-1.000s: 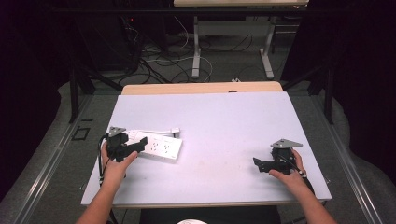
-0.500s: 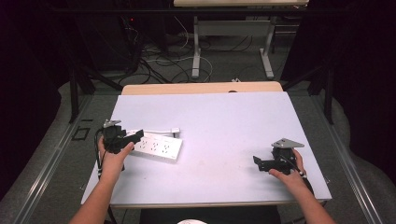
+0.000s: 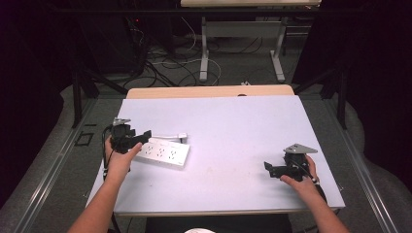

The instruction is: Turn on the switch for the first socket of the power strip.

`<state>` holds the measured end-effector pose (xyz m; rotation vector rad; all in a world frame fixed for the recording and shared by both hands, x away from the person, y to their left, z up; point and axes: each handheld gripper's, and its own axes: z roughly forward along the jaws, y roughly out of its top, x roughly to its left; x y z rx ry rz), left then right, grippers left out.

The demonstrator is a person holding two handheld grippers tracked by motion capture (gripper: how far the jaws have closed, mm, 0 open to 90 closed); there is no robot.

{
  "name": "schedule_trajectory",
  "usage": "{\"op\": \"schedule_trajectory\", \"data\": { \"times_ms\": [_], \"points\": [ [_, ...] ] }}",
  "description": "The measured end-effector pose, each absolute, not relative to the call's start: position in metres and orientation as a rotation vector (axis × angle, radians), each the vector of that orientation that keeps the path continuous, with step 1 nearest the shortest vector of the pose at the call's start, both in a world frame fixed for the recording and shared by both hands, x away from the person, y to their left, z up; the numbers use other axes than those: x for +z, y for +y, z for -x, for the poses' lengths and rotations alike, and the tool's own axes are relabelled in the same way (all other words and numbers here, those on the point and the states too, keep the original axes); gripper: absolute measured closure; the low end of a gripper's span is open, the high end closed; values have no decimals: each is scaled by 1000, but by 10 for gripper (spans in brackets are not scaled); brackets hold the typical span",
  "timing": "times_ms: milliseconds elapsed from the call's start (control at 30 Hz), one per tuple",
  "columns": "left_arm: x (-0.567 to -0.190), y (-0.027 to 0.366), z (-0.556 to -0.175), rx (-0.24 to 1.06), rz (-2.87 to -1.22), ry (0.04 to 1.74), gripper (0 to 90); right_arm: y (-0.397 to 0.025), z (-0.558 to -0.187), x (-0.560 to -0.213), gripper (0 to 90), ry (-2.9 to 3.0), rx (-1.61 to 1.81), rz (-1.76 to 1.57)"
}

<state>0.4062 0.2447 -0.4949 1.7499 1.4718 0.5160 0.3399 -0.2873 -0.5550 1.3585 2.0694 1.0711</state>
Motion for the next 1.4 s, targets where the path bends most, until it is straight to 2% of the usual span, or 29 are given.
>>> {"op": "schedule_trajectory", "data": {
  "times_ms": [167, 733, 1033, 1400],
  "points": [
    [-495, 242, -409, 543, -1779, 1461, 390, -287, -340, -555, 10, 2070, 1072, -1358],
    [-501, 250, -418, 533, -1776, 1533, 412, -287, -340, -555, 10, 2072, 1071, -1356],
    [-503, 251, -421, 475, -1787, 1536, 492, -288, -340, -556, 10, 2071, 1073, -1359],
    [-509, 247, -425, 464, -1852, 1576, 585, -288, -341, -556, 10, 2072, 1075, -1363]
  ]
}}
